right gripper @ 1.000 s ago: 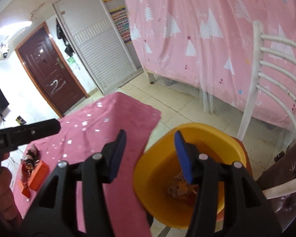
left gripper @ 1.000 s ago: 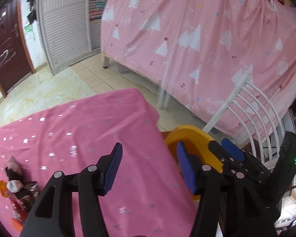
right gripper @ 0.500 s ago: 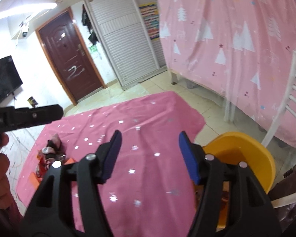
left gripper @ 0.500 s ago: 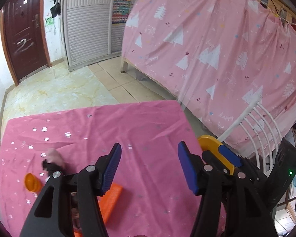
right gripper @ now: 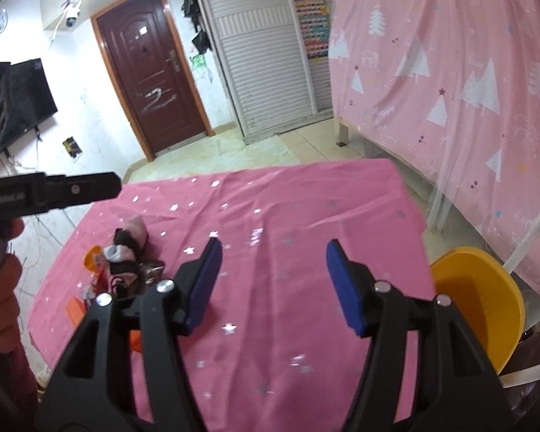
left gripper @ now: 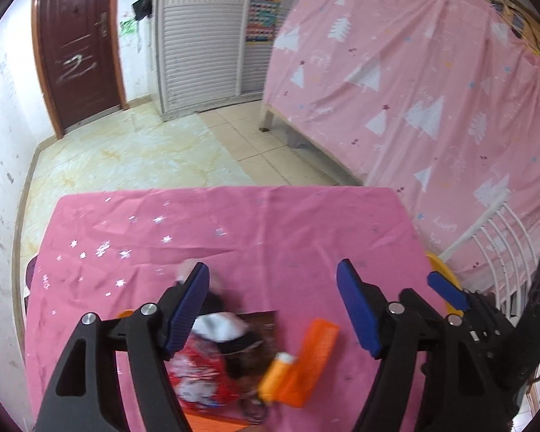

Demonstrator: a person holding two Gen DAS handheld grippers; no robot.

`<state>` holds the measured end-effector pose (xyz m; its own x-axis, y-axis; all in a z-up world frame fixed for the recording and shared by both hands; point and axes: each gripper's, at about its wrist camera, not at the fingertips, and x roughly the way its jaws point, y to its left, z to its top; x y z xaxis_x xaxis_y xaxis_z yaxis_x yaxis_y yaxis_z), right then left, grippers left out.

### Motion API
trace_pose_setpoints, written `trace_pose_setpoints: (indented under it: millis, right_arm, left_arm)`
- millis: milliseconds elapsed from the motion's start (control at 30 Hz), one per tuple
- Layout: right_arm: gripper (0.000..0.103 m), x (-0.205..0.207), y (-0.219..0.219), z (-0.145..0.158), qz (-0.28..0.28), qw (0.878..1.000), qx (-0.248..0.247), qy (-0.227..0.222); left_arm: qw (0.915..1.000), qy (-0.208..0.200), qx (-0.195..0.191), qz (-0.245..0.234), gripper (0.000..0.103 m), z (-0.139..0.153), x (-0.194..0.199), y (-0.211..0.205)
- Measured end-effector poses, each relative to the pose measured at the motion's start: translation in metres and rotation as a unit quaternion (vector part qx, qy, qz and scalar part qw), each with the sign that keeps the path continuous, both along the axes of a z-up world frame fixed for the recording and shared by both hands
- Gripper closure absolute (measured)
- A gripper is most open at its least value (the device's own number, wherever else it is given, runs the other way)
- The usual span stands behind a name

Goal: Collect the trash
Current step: 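Move both grippers back to the table toward the black-and-white sock, then grasp the black-and-white sock with the left gripper while the right gripper grasps the orange box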

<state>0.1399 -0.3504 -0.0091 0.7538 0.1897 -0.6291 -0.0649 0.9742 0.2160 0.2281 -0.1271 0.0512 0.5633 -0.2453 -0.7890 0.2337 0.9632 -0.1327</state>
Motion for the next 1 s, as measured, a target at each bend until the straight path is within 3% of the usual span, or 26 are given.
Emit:
trace_pose_setpoints:
  millis: [167, 433, 833, 867, 933, 1000]
  right_arm:
    - [0.031, 0.005, 0.028, -0.005, 0.026, 1.0, -0.01, 0.012]
    - [0.031, 0.008, 0.059, -0.013, 0.05, 0.998, -0.027, 0.031]
    - [0.025, 0.011, 0.067, -0.022, 0.059, 0.997, -0.034, 0.046]
    - [0.025, 0.012, 0.068, -0.023, 0.061, 0.996, -0.034, 0.048]
    - [0.025, 0.012, 0.07, -0.024, 0.063, 0.996, -0.035, 0.049]
    - [0.025, 0.012, 0.072, -0.025, 0.066, 0.996, -0.034, 0.049]
  left_arm:
    - [0.9996, 0.022, 0.012, 0.014, 0.035, -0.021, 0.012, 0.028]
    - [0.9982, 0.049, 0.018, 0.031, 0.035, -0.05, 0.028, 0.05]
    - [0.9952, 0.094, 0.011, 0.025, 0.036, -0.085, 0.043, 0.048]
    - [0.995, 0.096, 0.01, 0.023, 0.04, -0.088, 0.044, 0.048]
    - [0.9947, 0.102, 0.005, 0.014, 0.059, -0.093, 0.044, 0.045]
    - [0.9949, 0.1, 0.005, 0.013, 0.067, -0.094, 0.043, 0.042]
